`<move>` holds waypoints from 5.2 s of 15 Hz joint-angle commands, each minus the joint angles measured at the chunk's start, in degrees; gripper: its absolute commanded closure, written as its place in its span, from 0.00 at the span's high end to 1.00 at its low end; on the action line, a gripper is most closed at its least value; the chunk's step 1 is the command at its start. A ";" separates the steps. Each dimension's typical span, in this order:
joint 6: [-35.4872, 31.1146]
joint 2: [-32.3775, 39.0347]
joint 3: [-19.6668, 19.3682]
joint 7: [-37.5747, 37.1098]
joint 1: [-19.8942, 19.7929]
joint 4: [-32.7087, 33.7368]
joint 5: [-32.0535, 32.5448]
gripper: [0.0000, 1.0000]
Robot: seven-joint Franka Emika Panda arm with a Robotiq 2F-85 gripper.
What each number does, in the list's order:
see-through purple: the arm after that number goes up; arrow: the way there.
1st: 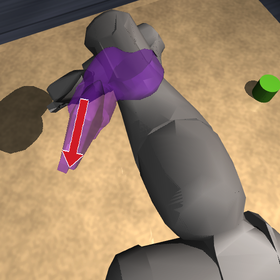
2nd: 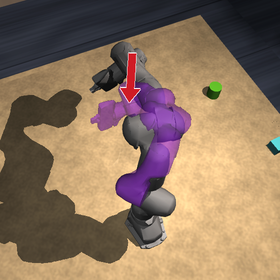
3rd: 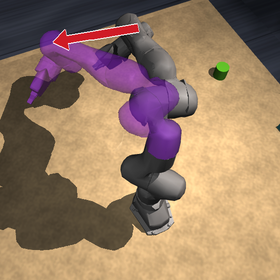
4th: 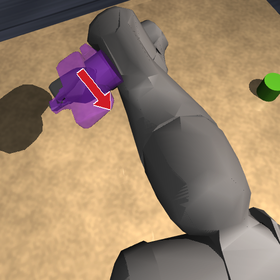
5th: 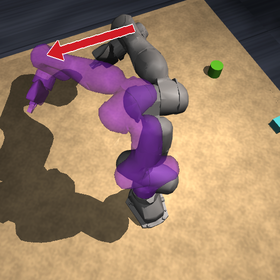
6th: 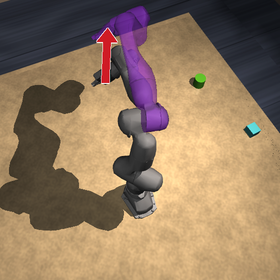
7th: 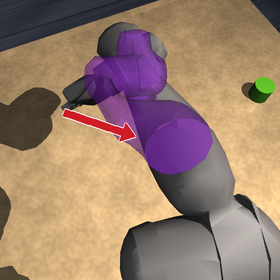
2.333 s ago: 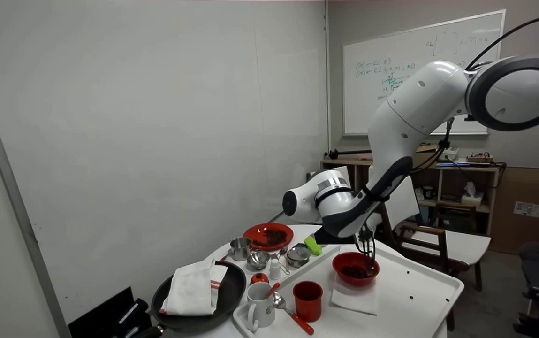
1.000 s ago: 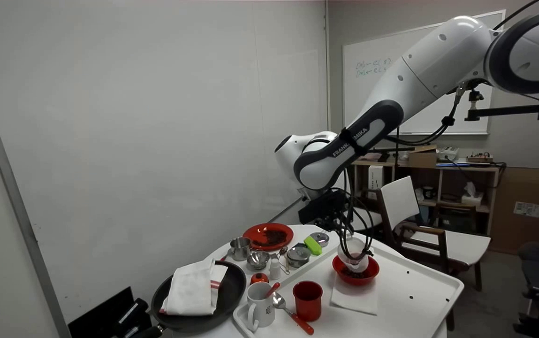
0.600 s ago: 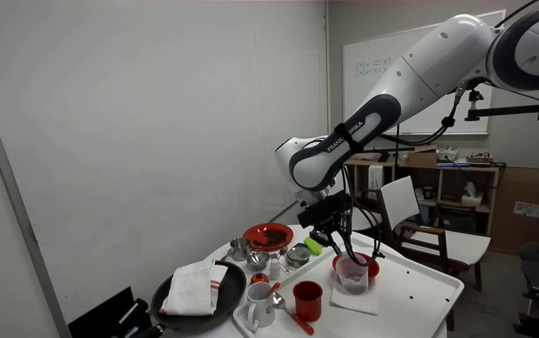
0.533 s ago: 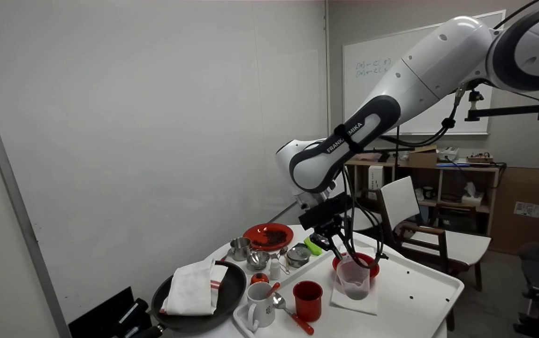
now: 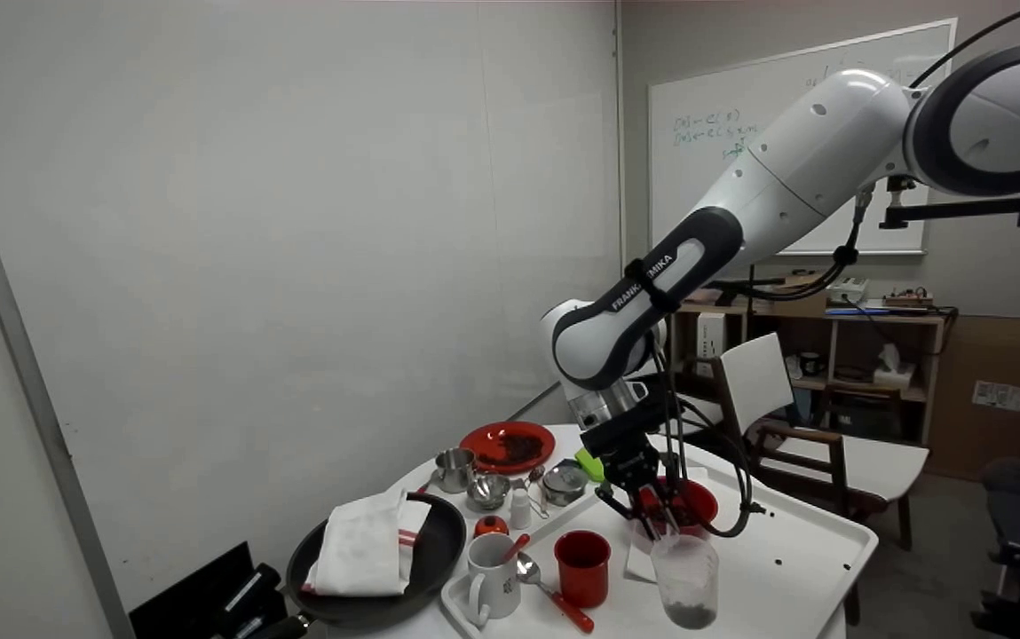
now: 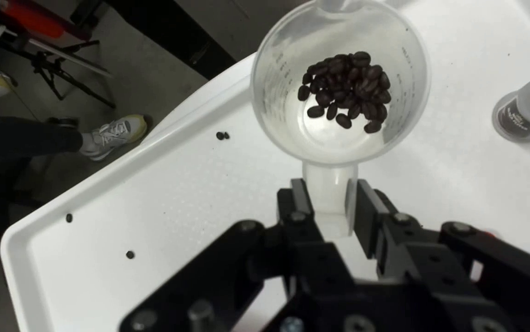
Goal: Pour some of the contents from the jug into the red bowl, pour the contents in the red cup into the red bowl then pour some of the contents from the jug into the red bowl
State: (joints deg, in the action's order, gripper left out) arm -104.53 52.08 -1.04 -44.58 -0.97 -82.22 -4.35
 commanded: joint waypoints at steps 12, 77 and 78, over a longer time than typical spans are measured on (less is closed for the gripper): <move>-8.38 9.07 -2.81 0.05 0.92 3.20 -5.15 0.09; -24.38 18.08 -7.24 -19.90 -0.10 18.06 -4.11 1.00; -24.44 18.53 -7.15 -19.81 -0.17 18.50 -4.14 0.97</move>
State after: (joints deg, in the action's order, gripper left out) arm -128.39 68.02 -9.04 -65.22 -0.25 -67.31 -8.72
